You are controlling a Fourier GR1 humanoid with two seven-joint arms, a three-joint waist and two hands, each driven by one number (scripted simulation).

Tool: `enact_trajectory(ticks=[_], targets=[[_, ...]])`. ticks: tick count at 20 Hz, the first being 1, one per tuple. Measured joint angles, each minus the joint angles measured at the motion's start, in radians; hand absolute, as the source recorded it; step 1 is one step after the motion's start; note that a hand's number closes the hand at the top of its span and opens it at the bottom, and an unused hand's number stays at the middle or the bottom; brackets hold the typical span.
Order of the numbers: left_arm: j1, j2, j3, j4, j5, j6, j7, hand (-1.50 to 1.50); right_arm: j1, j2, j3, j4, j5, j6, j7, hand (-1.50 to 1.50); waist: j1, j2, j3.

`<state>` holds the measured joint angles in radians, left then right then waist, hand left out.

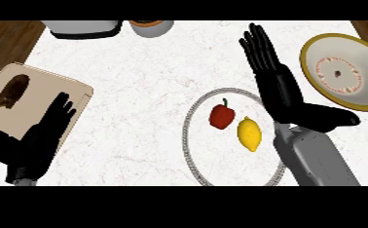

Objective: Pick the lemon from the placemat and place it in the bowl

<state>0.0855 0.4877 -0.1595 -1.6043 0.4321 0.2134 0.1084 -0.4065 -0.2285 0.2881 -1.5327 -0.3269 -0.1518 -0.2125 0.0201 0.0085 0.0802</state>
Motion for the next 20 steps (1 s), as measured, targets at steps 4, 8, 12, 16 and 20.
enact_trajectory(ticks=[4, 8, 12, 16, 20], targets=[[-0.059, 0.043, 0.018, -0.024, -0.073, 0.043, -0.011, 0.00, 0.014, -0.040, -0.005, 0.040, -0.108, 0.187, -0.009, 1.50, -0.003, 0.002, -0.046], [-0.134, 0.072, 0.029, -0.043, -0.148, 0.084, -0.036, 0.00, 0.020, -0.163, -0.036, 0.136, -0.092, 0.301, -0.025, -1.50, -0.020, 0.011, -0.064], [-0.203, 0.060, -0.004, -0.032, -0.217, 0.121, -0.029, 0.00, 0.040, -0.227, -0.126, 0.332, -0.136, 0.469, -0.186, -1.50, -0.016, 0.015, -0.070], [-0.256, 0.038, -0.029, -0.003, -0.259, 0.140, -0.016, 0.00, 0.031, -0.315, -0.132, 0.439, -0.058, 0.648, -0.384, -1.50, -0.011, 0.011, -0.073], [-0.286, 0.018, -0.045, 0.016, -0.288, 0.154, -0.004, 0.00, -0.001, -0.425, -0.115, 0.485, 0.067, 0.670, -0.455, -1.50, -0.008, 0.005, -0.076]])
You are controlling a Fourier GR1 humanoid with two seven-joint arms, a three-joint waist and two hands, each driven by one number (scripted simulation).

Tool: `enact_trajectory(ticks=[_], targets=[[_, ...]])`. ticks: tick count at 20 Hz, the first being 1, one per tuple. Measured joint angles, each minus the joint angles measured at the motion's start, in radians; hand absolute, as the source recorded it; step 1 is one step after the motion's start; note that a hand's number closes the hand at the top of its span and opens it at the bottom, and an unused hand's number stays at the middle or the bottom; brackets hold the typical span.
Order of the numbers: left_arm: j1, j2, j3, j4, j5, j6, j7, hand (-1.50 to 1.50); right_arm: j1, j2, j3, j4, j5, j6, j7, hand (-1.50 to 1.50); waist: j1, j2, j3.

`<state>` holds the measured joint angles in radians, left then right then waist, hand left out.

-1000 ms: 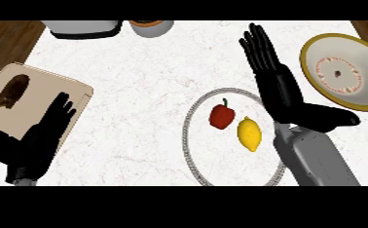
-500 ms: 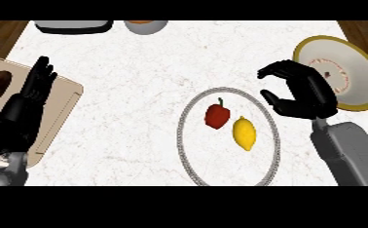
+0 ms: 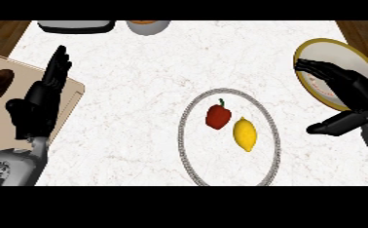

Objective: Pick the lemon from the placemat and place it in the bowl

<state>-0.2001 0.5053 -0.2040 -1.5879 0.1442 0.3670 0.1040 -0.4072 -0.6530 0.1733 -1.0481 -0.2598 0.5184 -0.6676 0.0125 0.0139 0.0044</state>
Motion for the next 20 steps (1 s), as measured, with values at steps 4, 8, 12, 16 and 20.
enact_trajectory(ticks=[4, 8, 12, 16, 20], targets=[[-0.003, -0.008, -0.005, 0.001, -0.016, 0.002, 0.011, 0.00, -0.054, -0.069, 0.058, -0.024, 0.121, -0.016, 0.012, -1.50, 0.003, -0.007, -0.002], [-0.018, -0.030, -0.016, 0.012, -0.043, 0.017, 0.022, 0.00, -0.116, -0.104, 0.132, -0.060, 0.245, -0.027, 0.044, -1.50, 0.002, -0.010, -0.004], [-0.031, -0.032, -0.005, 0.020, -0.048, 0.002, 0.027, 0.00, -0.171, -0.086, 0.210, -0.094, 0.349, -0.014, 0.091, -1.50, 0.002, -0.012, -0.004], [-0.034, -0.047, 0.011, 0.043, -0.058, -0.008, 0.021, 0.00, -0.178, -0.051, 0.265, -0.151, 0.419, 0.018, 0.140, -1.50, -0.005, -0.013, -0.005], [-0.033, -0.054, 0.020, 0.027, -0.071, -0.023, 0.038, 0.00, -0.200, -0.019, 0.299, -0.183, 0.477, 0.066, 0.189, -1.50, -0.006, -0.014, -0.005]])
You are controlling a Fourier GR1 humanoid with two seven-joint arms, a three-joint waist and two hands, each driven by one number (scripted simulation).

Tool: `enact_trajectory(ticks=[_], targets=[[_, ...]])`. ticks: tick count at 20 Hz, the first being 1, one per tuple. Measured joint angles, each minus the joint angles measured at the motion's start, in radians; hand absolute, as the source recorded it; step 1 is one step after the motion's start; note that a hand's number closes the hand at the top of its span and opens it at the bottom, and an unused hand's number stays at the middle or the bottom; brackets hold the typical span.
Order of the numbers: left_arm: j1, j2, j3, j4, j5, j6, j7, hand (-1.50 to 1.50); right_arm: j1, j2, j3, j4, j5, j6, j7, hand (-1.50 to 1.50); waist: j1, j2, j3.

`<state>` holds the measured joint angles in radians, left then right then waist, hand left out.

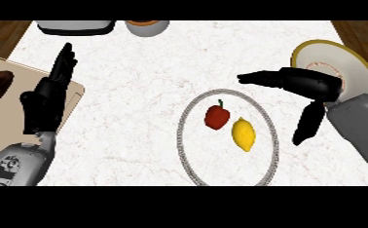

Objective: Pick the lemon from the placemat and place it in the bowl

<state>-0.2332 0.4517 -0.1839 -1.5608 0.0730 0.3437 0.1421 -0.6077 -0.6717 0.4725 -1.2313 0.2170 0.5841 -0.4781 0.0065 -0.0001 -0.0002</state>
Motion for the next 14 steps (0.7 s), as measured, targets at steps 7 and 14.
enact_trajectory(ticks=[7, 14], targets=[[0.019, -0.020, 0.019, -0.028, -0.029, -0.011, 0.015, 0.00, 0.023, 0.073, 0.067, -0.039, 0.146, 0.022, 0.090, -1.50, -0.001, -0.001, 0.000], [-0.010, -0.050, 0.058, 0.014, -0.052, -0.048, 0.005, 0.00, 0.046, 0.156, 0.073, -0.026, 0.285, 0.029, 0.171, -1.50, -0.004, 0.000, 0.000]])
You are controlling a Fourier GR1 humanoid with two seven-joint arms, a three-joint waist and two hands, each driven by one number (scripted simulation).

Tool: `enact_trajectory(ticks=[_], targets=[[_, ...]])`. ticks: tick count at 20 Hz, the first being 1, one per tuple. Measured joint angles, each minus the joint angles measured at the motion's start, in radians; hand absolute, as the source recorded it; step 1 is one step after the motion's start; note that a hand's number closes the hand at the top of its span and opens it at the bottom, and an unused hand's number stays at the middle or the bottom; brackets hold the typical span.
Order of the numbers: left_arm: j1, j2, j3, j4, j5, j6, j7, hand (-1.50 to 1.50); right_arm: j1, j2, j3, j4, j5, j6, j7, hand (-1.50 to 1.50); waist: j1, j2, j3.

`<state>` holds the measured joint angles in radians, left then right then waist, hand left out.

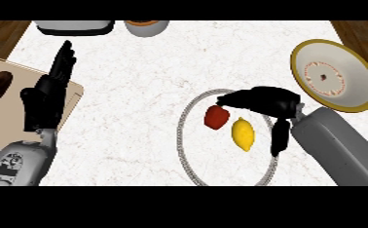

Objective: Pick the lemon from the placemat and place it in the bowl

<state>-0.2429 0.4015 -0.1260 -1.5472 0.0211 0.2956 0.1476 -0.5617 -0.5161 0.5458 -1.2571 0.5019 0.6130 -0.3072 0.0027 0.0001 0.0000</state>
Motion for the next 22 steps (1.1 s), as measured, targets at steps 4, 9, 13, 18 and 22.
enact_trajectory(ticks=[4, 9, 13, 18, 22], targets=[[0.014, -0.012, 0.023, -0.017, -0.019, -0.021, 0.008, 0.00, 0.020, 0.040, -0.015, 0.050, 0.077, -0.020, -0.028, -1.50, 0.001, 0.000, 0.000], [0.018, -0.045, 0.032, -0.039, -0.056, -0.034, 0.030, 0.00, 0.024, 0.104, -0.038, 0.123, 0.163, -0.036, -0.064, -1.50, 0.002, 0.001, 0.000], [0.026, -0.065, 0.045, -0.057, -0.079, -0.048, 0.037, 0.00, 0.028, 0.151, -0.051, 0.167, 0.222, -0.048, -0.089, -1.50, 0.002, 0.000, 0.000], [0.021, -0.081, 0.068, -0.049, -0.090, -0.071, 0.036, 0.00, 0.024, 0.174, -0.051, 0.229, 0.307, -0.132, -0.184, 1.50, 0.003, -0.005, -0.002], [0.028, -0.087, 0.094, -0.032, -0.093, -0.094, 0.008, 0.00, 0.037, 0.200, -0.061, 0.246, 0.363, -0.206, -0.232, 1.50, 0.002, -0.008, -0.003]])
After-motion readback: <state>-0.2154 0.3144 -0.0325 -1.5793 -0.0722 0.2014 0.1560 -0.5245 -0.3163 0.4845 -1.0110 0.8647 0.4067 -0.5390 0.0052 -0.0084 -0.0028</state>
